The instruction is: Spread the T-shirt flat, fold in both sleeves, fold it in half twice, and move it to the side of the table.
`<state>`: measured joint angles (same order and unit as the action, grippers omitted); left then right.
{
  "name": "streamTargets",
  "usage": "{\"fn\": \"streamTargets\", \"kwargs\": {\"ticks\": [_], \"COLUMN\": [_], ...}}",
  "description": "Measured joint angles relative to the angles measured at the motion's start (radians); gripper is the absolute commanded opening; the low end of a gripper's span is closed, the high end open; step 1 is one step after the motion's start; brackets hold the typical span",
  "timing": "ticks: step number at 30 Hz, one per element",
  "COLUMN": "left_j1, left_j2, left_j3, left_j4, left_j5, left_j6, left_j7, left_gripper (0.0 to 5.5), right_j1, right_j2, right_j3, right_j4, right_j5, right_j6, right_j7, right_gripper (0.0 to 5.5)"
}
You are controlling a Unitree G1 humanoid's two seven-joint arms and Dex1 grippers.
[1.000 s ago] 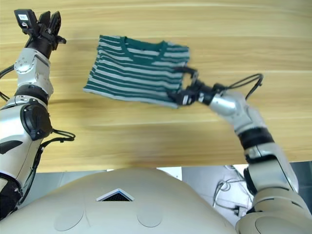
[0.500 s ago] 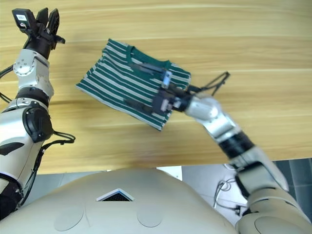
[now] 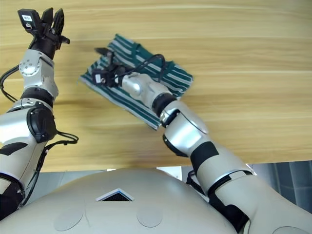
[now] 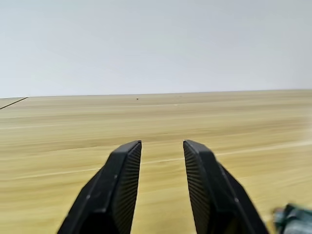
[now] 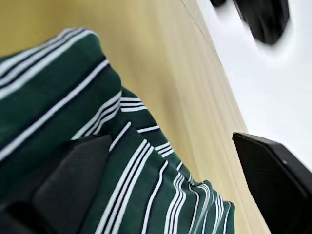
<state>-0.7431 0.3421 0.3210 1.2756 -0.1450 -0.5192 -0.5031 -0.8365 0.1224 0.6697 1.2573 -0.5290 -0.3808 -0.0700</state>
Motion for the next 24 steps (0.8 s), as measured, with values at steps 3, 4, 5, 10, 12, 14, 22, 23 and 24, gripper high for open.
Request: {"fn": "streamTargets", "kwargs": {"ticks": [3, 4, 5, 10, 12, 14, 22, 23, 24], "left_j1": [0.000, 0.000, 0.000, 0.000, 0.000, 0.000, 0.014, 0.019, 0.026], "left_j2": [-0.008, -0.012, -0.015, -0.037, -0.046, -0.052, -0.057, -0.057, -0.057], "left_j3": [-0.001, -0.002, -0.002, -0.015, -0.022, -0.029, -0.041, -0.044, -0.050], "left_j4": [0.000, 0.000, 0.000, 0.000, 0.000, 0.000, -0.010, -0.015, -0.021], "left_j5": [0.001, 0.001, 0.001, 0.002, 0.003, 0.004, 0.005, 0.006, 0.009], "left_j6": [0.000, 0.000, 0.000, -0.002, -0.005, -0.021, -0.046, -0.053, -0.067], "left_j7": [0.002, 0.003, 0.004, 0.014, 0.015, 0.017, 0.021, 0.021, 0.020], "left_gripper": [1.61, 1.61, 1.61, 1.61, 1.61, 1.61, 1.61, 1.61, 1.61], "right_j1": [-0.013, -0.013, -0.014, -0.019, -0.019, -0.018, -0.032, -0.039, -0.046], "right_j2": [-0.001, -0.002, -0.003, -0.037, -0.060, -0.070, -0.086, -0.090, -0.099], "right_j3": [-0.079, -0.113, -0.144, -0.385, -0.471, -0.551, -0.737, -0.731, -0.718], "right_j4": [0.051, 0.064, 0.071, 0.090, 0.092, 0.093, 0.069, 0.045, 0.012], "right_j5": [0.032, 0.043, 0.063, 0.217, 0.276, 0.326, 0.454, 0.453, 0.452], "right_j6": [0.077, 0.104, 0.127, 0.233, 0.246, 0.249, 0.132, 0.074, 0.009], "right_j7": [-0.076, -0.104, -0.122, -0.196, -0.215, -0.235, -0.217, -0.173, -0.125], "right_gripper": [4.55, 4.55, 4.55, 4.55, 4.55, 4.55, 4.55, 4.55, 4.55]}}
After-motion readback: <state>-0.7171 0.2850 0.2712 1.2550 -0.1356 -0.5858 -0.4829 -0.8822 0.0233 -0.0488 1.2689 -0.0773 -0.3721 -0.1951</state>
